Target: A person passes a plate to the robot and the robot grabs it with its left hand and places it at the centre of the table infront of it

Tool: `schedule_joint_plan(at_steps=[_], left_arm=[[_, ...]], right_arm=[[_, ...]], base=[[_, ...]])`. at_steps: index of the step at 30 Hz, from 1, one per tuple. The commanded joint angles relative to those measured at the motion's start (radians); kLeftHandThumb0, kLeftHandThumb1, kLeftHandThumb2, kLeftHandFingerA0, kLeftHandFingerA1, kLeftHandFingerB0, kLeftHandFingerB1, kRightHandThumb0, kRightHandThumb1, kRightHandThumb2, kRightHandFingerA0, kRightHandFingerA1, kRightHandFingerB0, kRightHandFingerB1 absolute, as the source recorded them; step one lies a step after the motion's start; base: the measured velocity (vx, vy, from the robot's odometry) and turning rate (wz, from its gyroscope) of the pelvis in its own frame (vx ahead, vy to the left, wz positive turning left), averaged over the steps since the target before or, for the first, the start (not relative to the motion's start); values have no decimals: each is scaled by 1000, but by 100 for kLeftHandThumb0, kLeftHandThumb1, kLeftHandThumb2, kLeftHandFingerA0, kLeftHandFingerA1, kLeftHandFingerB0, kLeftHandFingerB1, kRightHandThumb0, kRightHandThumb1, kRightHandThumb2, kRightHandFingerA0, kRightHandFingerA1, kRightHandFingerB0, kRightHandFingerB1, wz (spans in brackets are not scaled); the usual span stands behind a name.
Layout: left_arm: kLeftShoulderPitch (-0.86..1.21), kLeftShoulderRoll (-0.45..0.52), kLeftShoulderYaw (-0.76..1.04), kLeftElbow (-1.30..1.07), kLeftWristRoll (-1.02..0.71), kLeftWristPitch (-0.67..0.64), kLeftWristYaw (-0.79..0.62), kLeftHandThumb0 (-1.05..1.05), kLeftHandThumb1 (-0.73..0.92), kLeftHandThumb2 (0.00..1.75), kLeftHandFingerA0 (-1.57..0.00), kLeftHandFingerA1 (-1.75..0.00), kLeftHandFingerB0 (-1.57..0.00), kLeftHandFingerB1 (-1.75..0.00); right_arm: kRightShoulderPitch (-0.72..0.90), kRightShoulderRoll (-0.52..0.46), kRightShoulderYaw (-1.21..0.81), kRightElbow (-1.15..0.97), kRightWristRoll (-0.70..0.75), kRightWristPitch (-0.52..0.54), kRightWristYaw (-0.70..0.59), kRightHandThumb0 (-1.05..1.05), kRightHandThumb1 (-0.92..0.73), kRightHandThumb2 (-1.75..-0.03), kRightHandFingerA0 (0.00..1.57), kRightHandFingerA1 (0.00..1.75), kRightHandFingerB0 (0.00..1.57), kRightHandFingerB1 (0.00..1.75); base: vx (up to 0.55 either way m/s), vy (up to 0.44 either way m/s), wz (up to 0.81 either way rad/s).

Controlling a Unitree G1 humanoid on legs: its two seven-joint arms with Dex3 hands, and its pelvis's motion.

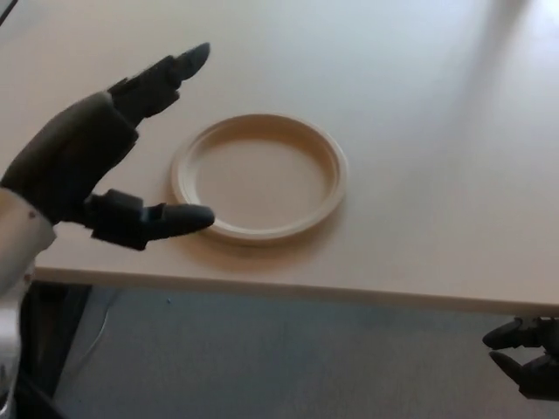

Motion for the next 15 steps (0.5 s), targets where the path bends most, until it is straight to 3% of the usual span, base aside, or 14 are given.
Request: schedule_joint_plan(at_steps=[1, 3, 4, 6, 7, 8, 9, 10, 11, 12, 13, 14, 15], left_arm=[[616, 14, 472, -528, -803, -314, -257, -67, 40, 77, 0, -6, 0, -8], [720, -9, 454, -505, -802, -335, -295, -58, 36, 74, 0, -8, 0, -9], [758, -10, 444, -493, -780, -339, -310, -59, 34, 67, 0, -17, 0, -11], [843, 9, 401, -446, -757, -283, -381, -55, 35, 74, 0, -15, 0, -15], [873, 19, 372, -405, -701, -324, -390, -58, 37, 77, -2, -23, -5, -23], [881, 24, 343, -367, -671, -359, -392, -62, 40, 74, -6, -25, -9, -26], [882, 26, 321, -339, -663, -380, -394, -62, 40, 74, -6, -25, -9, -26], [888, 34, 300, -311, -636, -389, -388, -68, 45, 74, -6, -35, -11, -35], [893, 40, 288, -295, -616, -394, -383, -68, 45, 74, -6, -35, -11, -35], [878, 68, 227, -185, -465, -424, -319, -59, 58, 58, -25, -32, -26, -29], [871, 74, 213, -159, -423, -424, -296, -60, 59, 58, -31, -35, -31, -31], [868, 81, 203, -140, -390, -423, -275, -60, 59, 58, -31, -35, -31, -31], [826, 89, 170, -59, -309, -399, -220, -58, 45, 83, -43, -54, -28, -44]], right_arm=[[21, 1, -3, 35, -4, 50, 7, -70, -81, -63, 50, 60, 48, 49], [24, 2, 1, 36, -8, 43, 5, -70, -81, -64, 51, 62, 49, 50], [25, 1, 3, 36, -10, 39, 3, -70, -81, -64, 54, 63, 50, 50], [39, 3, 4, 35, -10, 35, 4, -70, -81, -64, 52, 62, 49, 51], [44, 4, 3, 38, -9, 31, 4, -73, -62, -95, 47, 66, 46, 60], [47, 4, 2, 38, -7, 28, 6, -67, -65, -112, 49, 69, 43, 61], [48, 3, 0, 38, -5, 26, 8, -67, -65, -112, 49, 69, 43, 61], [49, 2, -1, 37, -4, 27, 9, -71, -82, -65, 51, 63, 49, 51], [50, 1, -2, 37, -3, 28, 10, -71, -82, -65, 51, 63, 49, 51], [44, 1, -2, 35, -3, 37, 8, -72, -81, -65, 53, 65, 49, 50], [44, 1, -1, 35, -4, 38, 7, -68, -65, -111, 51, 70, 41, 60], [44, 1, -1, 35, -5, 37, 6, -68, -65, -111, 51, 70, 41, 60], [43, 2, -4, 36, -1, 38, 10, -69, -80, -64, 52, 60, 52, 50]], base=[[0, 0, 0], [0, 0, 0], [0, 0, 0], [0, 0, 0], [0, 0, 0], [0, 0, 0], [0, 0, 0], [0, 0, 0], [0, 0, 0], [0, 0, 0], [0, 0, 0], [0, 0, 0], [0, 0, 0]])
